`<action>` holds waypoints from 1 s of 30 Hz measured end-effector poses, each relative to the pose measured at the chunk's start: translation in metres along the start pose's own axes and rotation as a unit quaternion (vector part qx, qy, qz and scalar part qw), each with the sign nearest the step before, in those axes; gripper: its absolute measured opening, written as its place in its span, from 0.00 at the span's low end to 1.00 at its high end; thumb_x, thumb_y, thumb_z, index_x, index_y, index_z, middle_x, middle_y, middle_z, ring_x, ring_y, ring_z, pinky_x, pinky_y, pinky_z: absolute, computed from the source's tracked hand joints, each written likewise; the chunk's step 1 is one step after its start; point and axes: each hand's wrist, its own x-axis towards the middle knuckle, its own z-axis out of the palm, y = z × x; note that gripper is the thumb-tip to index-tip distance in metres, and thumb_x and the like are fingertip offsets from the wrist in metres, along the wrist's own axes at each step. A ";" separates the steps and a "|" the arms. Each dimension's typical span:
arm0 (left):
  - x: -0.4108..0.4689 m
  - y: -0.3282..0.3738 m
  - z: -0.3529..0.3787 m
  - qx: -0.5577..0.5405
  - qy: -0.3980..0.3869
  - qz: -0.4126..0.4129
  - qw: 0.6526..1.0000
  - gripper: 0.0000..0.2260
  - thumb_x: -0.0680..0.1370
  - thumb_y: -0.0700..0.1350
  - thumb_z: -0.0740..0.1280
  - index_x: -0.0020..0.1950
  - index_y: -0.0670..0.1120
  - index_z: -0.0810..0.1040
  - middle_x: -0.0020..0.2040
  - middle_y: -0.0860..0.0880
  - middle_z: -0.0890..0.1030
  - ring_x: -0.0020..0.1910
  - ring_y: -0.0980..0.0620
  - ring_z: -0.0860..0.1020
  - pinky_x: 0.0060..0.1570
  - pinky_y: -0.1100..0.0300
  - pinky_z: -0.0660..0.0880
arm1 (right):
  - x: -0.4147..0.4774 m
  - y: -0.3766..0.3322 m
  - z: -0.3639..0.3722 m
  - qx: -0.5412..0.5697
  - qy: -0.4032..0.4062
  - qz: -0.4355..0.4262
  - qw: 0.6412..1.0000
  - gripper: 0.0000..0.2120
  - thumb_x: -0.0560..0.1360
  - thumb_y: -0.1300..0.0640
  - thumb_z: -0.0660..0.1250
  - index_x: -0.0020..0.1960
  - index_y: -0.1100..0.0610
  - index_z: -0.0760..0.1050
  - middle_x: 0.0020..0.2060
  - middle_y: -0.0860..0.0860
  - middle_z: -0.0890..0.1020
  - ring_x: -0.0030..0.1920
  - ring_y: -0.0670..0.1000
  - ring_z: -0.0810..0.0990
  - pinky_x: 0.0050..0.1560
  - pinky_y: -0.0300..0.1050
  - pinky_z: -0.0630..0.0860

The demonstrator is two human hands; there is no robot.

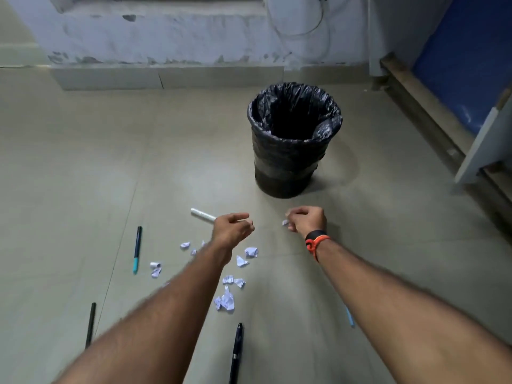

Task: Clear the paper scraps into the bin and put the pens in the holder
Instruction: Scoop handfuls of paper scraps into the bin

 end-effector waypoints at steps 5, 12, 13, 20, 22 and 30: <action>-0.007 -0.048 -0.050 0.039 0.090 -0.016 0.995 0.10 0.75 0.33 0.68 0.55 0.40 0.79 0.40 0.43 0.80 0.37 0.49 0.79 0.40 0.62 0.80 | 0.026 0.040 0.021 -0.316 -0.074 -0.079 0.943 0.12 0.73 0.63 0.65 0.55 0.60 0.79 0.58 0.60 0.78 0.58 0.62 0.78 0.60 0.49 0.74; -0.016 -0.070 -0.159 0.195 0.330 -0.022 0.923 0.08 0.73 0.40 0.67 0.49 0.48 0.83 0.42 0.46 0.85 0.41 0.42 0.84 0.50 0.51 0.81 | -0.028 0.055 0.065 -0.340 -0.171 -0.111 0.918 0.11 0.69 0.64 0.63 0.31 0.55 0.65 0.41 0.61 0.72 0.40 0.59 0.72 0.41 0.43 0.66; -0.019 -0.068 -0.165 0.196 0.359 -0.023 0.912 0.09 0.74 0.39 0.66 0.51 0.49 0.82 0.44 0.46 0.84 0.41 0.42 0.83 0.50 0.55 0.80 | -0.035 0.059 0.072 -0.333 -0.206 -0.122 0.912 0.10 0.69 0.61 0.63 0.31 0.54 0.66 0.39 0.59 0.72 0.40 0.55 0.71 0.40 0.41 0.64; -0.015 -0.068 -0.174 0.414 0.244 -0.097 0.871 0.29 0.71 0.35 0.70 0.69 0.49 0.67 0.69 0.40 0.63 0.66 0.37 0.65 0.64 0.53 0.67 | -0.046 0.061 0.074 -0.326 -0.232 -0.092 0.912 0.28 0.71 0.67 0.60 0.70 0.54 0.69 0.63 0.59 0.70 0.63 0.59 0.74 0.66 0.45 0.69; -0.015 -0.067 -0.165 0.488 0.182 -0.072 0.851 0.26 0.72 0.33 0.64 0.69 0.47 0.66 0.68 0.41 0.61 0.65 0.38 0.64 0.64 0.54 0.66 | -0.058 0.061 0.076 -0.390 -0.279 -0.107 0.871 0.30 0.70 0.66 0.59 0.71 0.51 0.66 0.62 0.58 0.66 0.63 0.61 0.71 0.67 0.47 0.69; 0.005 -0.054 -0.140 0.561 0.066 0.020 0.825 0.44 0.70 0.46 0.76 0.78 0.51 0.53 0.70 0.41 0.63 0.69 0.38 0.65 0.67 0.51 0.64 | -0.092 0.068 0.088 -0.402 -0.379 -0.126 0.824 0.46 0.64 0.54 0.76 0.76 0.48 0.56 0.66 0.55 0.61 0.62 0.57 0.72 0.63 0.47 0.73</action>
